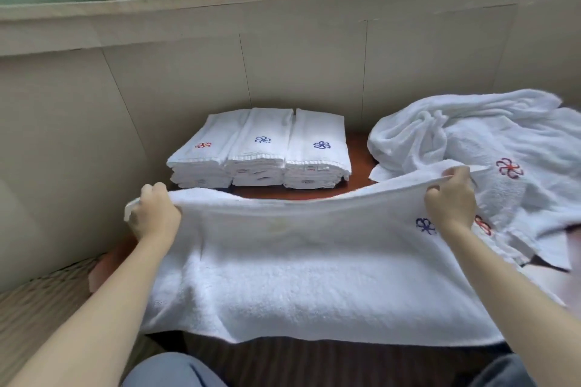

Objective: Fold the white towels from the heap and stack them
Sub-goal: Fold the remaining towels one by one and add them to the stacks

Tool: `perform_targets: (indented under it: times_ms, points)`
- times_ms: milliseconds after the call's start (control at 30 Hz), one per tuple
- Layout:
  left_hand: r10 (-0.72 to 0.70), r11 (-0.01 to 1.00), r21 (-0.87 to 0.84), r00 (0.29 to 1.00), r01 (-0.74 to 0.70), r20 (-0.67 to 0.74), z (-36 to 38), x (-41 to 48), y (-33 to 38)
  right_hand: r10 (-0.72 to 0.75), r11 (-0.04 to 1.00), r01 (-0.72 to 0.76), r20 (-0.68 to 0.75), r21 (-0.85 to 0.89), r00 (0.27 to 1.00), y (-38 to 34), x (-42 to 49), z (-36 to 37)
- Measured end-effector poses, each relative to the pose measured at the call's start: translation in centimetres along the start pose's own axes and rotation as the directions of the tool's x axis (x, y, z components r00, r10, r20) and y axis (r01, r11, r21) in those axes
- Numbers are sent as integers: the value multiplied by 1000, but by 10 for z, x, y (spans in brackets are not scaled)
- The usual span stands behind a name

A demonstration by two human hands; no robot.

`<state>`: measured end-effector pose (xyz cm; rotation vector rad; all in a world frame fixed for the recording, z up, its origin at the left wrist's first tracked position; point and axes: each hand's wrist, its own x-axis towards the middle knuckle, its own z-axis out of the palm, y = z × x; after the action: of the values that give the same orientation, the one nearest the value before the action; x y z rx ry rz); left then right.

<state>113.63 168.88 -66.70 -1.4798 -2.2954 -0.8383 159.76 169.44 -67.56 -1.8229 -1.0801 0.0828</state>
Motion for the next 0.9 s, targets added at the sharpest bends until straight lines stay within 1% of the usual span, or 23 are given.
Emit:
perform_targets:
  times_ms: [33,67,133,200,267,333,400,467,500,533,567,600,667,700,733,767,800,833,867,900]
  points:
    - [28,1000,6,999,-28,20,3,-11,-3,8,1000,-8,24,-8,1000,7,-8,2]
    - [25,999,38,997,-28,75,6,-24,-5,23,999,-21,69,-33,997,15,-16,3]
    - [-22,993,119,976,-4,219,13,-50,-12,73,993,-58,160,-98,984,27,-26,3]
    - [-60,992,120,956,26,286,16,-68,-18,123,983,-93,197,-159,973,31,-27,-1]
    - [-60,994,104,956,31,287,14,-72,-20,147,974,-106,199,-200,969,32,-24,-6]
    - [-54,994,111,953,22,297,8,-73,-19,174,971,-136,193,-194,966,34,-20,-13]
    - [-61,992,122,952,25,300,2,-78,-18,220,972,-201,165,-123,961,37,-18,-20]
    - [-65,989,147,952,21,298,-2,-85,-20,276,961,-277,103,-9,956,39,-17,-24]
    - [-71,983,182,951,16,301,-3,-87,-21,298,954,-299,80,8,951,37,-18,-26]
    - [-73,972,235,949,0,306,-5,-88,-22,304,953,-304,86,-17,949,35,-19,-28]
    - [-68,955,295,948,-28,311,-7,-87,-22,309,950,-300,133,-82,942,33,-21,-29]
    - [-61,936,349,945,-57,320,-8,-85,-21,324,941,-291,217,-170,921,32,-23,-30]
    - [-72,901,425,934,-90,349,-10,-80,-20,408,900,-292,392,-324,824,30,-27,-29]
    - [-90,887,452,926,-92,366,-10,-77,-18,441,880,-275,451,-388,776,29,-29,-29]
    - [-111,877,473,919,-88,377,-10,-75,-15,444,867,-234,467,-440,764,26,-31,-28]
    - [-130,874,480,915,-76,382,-10,-73,-13,415,855,-167,454,-491,788,21,-33,-26]
    - [-143,879,474,914,-59,379,-11,-71,-11,336,853,-94,401,-514,852,15,-36,-23]
    - [-143,891,452,919,-43,369,-11,-68,-9,217,862,-11,351,-506,911,6,-40,-20]
    - [-131,912,410,928,-26,350,-11,-65,-8,69,887,88,320,-453,945,-3,-45,-15]
    - [-113,936,353,938,-11,329,-10,-62,-7,-79,902,200,308,-383,948,-12,-53,-8]
